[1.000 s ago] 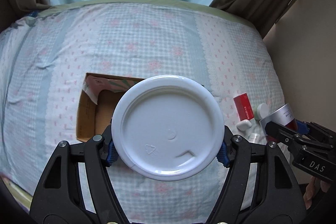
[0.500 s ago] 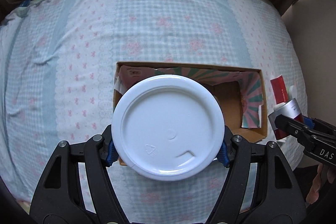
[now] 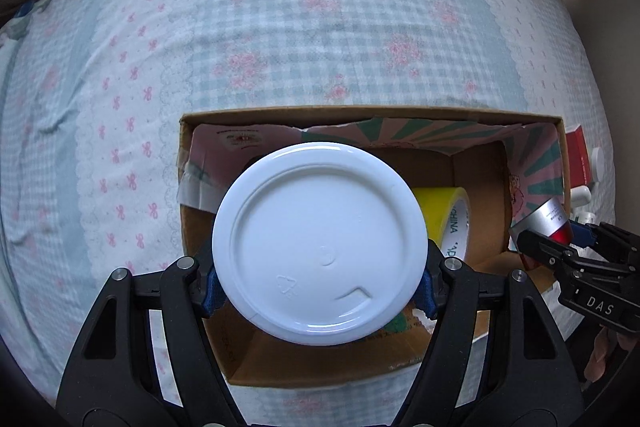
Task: Organize rigid objects
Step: 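Carry the white lid and silver-red jar into the box and release both, then withdraw both tools from the box toward the remaining items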
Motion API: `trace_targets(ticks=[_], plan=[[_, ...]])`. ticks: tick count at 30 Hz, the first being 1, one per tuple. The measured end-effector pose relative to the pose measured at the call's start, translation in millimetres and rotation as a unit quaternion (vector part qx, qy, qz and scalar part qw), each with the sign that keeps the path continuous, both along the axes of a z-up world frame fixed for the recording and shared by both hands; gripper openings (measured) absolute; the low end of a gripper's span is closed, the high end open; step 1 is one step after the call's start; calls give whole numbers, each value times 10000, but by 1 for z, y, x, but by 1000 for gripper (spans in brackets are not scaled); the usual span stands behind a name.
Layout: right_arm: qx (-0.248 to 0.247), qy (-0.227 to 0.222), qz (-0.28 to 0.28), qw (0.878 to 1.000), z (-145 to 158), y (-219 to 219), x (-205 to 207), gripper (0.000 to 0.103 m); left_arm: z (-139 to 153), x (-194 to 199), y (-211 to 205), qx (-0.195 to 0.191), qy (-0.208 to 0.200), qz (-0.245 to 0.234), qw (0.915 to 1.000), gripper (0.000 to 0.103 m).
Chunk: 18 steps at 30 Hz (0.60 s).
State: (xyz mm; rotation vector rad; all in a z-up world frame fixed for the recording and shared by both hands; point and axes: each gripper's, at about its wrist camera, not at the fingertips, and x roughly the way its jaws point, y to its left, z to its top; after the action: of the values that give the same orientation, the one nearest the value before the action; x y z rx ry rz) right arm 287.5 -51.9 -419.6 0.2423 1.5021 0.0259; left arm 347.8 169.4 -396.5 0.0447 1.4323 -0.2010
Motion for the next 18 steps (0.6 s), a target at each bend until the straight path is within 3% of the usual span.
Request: trace_targets(ticks=[4, 8, 9, 10, 11, 12, 13, 18], plan=[[33, 6, 126, 9999, -5, 0, 8, 50, -8, 8, -2, 132, 58, 29, 9999, 68], [-77, -4, 495, 9987, -11, 6, 12, 51, -10, 10, -3, -64, 171, 133, 9997, 72], [-92, -50, 600, 9981, -11, 8, 13, 51, -8, 9, -4, -111, 151, 152, 9997, 92], [-61, -119, 711, 9974, -9, 9, 12, 53, -3, 9, -5, -111, 82, 161, 9998, 103], [-56, -189, 790, 9967, -6, 9, 12, 66, 3, 8, -6, -109, -43, 159, 9998, 103], [-75, -270, 847, 9960, -4, 9, 10, 91, 8, 8, -7, -92, -101, 132, 9998, 103], [-64, -325, 910, 9953, -2, 9, 9, 102, 11, 8, -9, -50, -132, 92, 9999, 103], [49, -318, 1064, 9938, 0, 4, -4, 103, 23, 5, -16, 98, -206, -57, 9997, 103]])
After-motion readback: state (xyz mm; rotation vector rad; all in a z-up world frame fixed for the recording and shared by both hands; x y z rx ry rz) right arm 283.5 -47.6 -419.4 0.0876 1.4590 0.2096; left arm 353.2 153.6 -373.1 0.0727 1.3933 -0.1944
